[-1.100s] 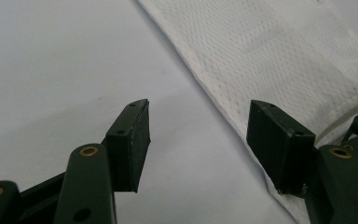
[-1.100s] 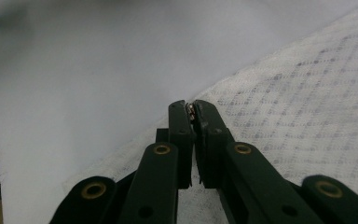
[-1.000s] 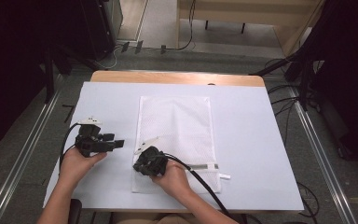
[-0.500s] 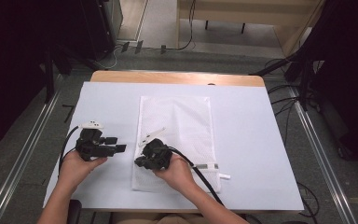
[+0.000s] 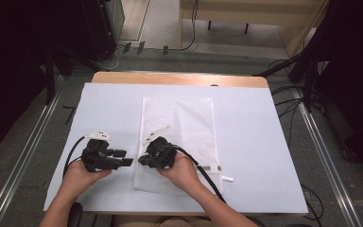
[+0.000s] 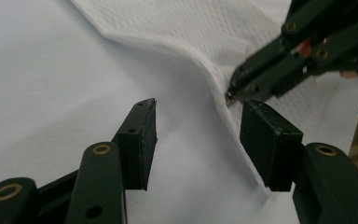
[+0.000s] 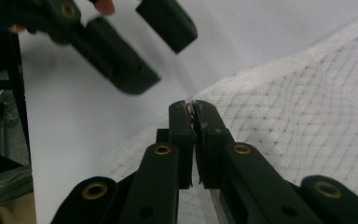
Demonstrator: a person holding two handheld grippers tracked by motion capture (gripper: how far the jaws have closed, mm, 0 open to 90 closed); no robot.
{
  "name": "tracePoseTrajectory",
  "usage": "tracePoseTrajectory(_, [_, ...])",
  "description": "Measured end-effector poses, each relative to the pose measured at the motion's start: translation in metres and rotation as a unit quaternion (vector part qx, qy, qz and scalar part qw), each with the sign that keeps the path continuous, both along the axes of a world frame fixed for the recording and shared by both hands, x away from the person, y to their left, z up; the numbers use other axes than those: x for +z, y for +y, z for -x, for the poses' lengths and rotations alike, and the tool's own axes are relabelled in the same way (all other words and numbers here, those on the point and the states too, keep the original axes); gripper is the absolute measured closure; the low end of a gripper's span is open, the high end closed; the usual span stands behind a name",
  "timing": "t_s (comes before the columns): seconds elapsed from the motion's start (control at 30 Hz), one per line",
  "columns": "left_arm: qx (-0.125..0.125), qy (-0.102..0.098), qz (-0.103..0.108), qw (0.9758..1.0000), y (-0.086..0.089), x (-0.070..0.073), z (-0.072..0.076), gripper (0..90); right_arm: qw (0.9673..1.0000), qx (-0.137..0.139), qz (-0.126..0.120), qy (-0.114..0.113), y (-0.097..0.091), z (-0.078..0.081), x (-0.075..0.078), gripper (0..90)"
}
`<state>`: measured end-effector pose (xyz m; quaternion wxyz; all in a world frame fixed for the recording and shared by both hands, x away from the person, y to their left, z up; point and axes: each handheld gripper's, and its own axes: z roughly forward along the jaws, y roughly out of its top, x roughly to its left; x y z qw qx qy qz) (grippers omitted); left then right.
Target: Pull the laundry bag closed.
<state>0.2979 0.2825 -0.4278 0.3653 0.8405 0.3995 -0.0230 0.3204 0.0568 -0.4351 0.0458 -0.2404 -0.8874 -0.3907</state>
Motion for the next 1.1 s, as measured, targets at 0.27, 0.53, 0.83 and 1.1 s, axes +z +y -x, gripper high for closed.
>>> tracePoseTrajectory(0.27, [-0.032, 0.011, -0.01, 0.9994, -0.011, -0.005, 0.0, 45.9, 1.0, -0.002, -0.002, -0.003, 0.0, -0.001, 0.004, 87.6])
tracePoseTrajectory(0.53, [-0.052, 0.026, -0.018, 0.9981, -0.022, -0.011, -0.003, 48.4, 1.0, 0.001, -0.008, -0.002, 0.001, 0.0, 0.006, 87.6])
tracePoseTrajectory(0.83, [-0.057, 0.037, -0.016, 0.9975, -0.024, -0.014, -0.006, 60.0, 0.9999, 0.004, -0.012, -0.003, 0.002, 0.001, 0.008, 87.6])
tracePoseTrajectory(1.1, [-0.058, 0.048, -0.011, 0.9971, -0.027, -0.014, -0.008, 73.1, 0.9998, 0.007, -0.017, -0.002, 0.002, 0.002, 0.009, 87.6])
